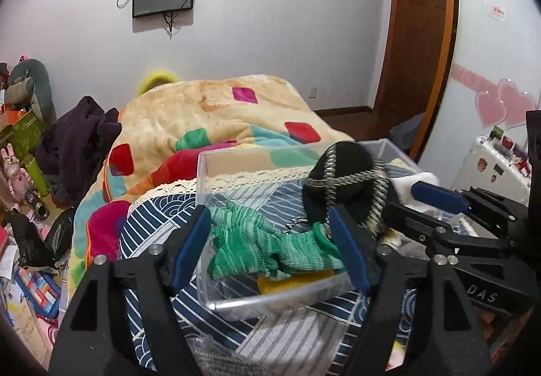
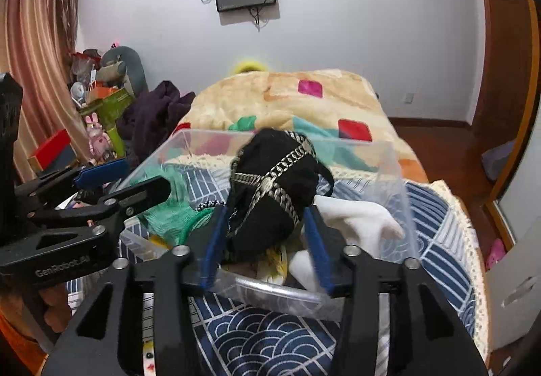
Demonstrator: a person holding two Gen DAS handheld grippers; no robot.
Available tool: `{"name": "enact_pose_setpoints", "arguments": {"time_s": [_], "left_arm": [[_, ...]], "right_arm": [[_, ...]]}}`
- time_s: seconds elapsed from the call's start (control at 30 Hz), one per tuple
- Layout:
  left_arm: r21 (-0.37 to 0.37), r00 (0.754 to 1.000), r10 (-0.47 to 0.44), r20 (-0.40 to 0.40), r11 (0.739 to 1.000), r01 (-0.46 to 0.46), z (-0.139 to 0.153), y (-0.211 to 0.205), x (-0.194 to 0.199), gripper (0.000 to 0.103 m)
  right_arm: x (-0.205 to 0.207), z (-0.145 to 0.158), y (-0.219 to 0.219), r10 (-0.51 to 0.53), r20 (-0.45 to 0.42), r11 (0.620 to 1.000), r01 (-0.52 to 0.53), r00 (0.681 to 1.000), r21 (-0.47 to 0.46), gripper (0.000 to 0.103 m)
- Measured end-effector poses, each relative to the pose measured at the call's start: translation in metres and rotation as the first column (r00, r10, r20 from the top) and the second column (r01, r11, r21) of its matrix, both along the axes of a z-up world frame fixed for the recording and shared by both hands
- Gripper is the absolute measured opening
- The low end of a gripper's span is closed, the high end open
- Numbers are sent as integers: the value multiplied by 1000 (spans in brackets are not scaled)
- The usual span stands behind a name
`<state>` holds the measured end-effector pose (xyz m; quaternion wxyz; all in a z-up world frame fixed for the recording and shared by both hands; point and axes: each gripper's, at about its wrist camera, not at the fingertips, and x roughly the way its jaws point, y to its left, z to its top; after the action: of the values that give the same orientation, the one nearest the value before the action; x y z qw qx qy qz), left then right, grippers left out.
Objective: Organize soft objects
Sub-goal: 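Drop the glove into the box with left tool while right tool drops the hat, then grasp the bagged grey knit with left tool while right tool grasps the yellow ball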
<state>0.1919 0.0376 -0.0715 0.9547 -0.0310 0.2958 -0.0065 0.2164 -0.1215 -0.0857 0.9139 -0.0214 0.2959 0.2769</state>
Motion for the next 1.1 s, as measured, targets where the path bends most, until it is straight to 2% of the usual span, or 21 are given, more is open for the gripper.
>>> {"name": "enact_pose_setpoints", "arguments": {"time_s": [0.13, 0.27, 0.33, 0.5, 0.8, 1.1], "left_arm": [[-10, 1000, -5, 30, 1000, 5, 13, 0, -16, 83], [27, 997, 11, 73, 1000, -13, 26, -2, -36, 97], [36, 997, 21, 79, 999, -24, 29, -1, -44, 98], [52, 998, 33, 48, 998, -35, 22, 2, -64, 101], [18, 994, 79, -79, 997, -78, -30, 8, -82, 101], [-4, 982, 133, -133, 991, -135, -62, 15, -86, 101]], "right_arm": [[-11, 14, -6, -15, 61, 1000, 15, 998, -7, 60], [-24, 27, -10, -15, 120, 1000, 15, 993, 5, 68], [-33, 33, -14, -11, 150, 1000, 9, 989, 15, 74], [-46, 33, -14, 19, 167, 999, -23, 986, 26, 76], [-56, 0, 1, 98, 61, 995, -99, 993, 18, 76], [-64, -38, 14, 184, -75, 983, -185, 980, -2, 75]]}}
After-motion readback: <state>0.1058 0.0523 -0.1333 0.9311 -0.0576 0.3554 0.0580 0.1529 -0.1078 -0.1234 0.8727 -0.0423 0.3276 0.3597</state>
